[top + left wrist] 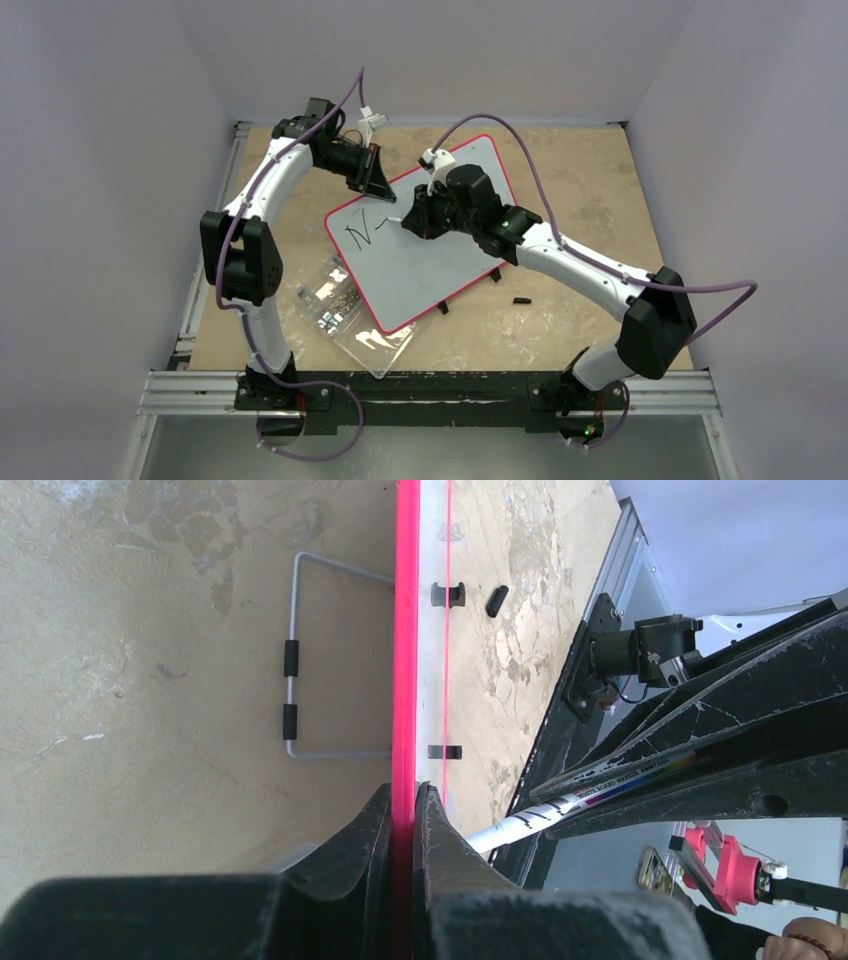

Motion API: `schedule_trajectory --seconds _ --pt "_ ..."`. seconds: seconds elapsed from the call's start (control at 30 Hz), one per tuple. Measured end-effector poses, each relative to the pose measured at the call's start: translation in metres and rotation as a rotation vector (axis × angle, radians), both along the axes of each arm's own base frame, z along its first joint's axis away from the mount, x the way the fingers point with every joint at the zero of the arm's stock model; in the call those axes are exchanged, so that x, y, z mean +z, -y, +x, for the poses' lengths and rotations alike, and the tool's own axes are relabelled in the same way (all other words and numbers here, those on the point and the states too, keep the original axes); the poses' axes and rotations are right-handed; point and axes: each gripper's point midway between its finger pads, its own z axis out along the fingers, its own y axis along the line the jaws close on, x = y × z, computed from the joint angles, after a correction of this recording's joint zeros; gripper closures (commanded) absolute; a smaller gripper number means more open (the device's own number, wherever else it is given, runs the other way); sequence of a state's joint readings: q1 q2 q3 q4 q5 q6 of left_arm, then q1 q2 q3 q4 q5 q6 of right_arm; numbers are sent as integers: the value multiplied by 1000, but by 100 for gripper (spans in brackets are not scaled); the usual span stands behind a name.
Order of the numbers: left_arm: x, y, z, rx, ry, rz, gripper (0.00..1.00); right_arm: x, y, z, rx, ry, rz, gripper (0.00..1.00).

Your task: Write a sentence on the whiteboard

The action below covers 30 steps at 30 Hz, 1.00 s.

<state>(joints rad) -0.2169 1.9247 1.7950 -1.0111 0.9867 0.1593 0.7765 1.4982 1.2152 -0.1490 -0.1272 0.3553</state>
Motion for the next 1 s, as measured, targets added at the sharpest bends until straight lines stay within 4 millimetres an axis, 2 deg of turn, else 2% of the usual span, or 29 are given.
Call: schedule_trajectory --seconds 0.3,0.6,1.0 --pt "0 0 0 -1 -1 0 100 8 -8 3 23 1 16 100" --pt "0 0 -1 -1 -2 1 100 8 -18 -1 70 -10 34 100" --pt "0 0 0 -3 4 4 100 -14 -21 -22 122 -44 23 100"
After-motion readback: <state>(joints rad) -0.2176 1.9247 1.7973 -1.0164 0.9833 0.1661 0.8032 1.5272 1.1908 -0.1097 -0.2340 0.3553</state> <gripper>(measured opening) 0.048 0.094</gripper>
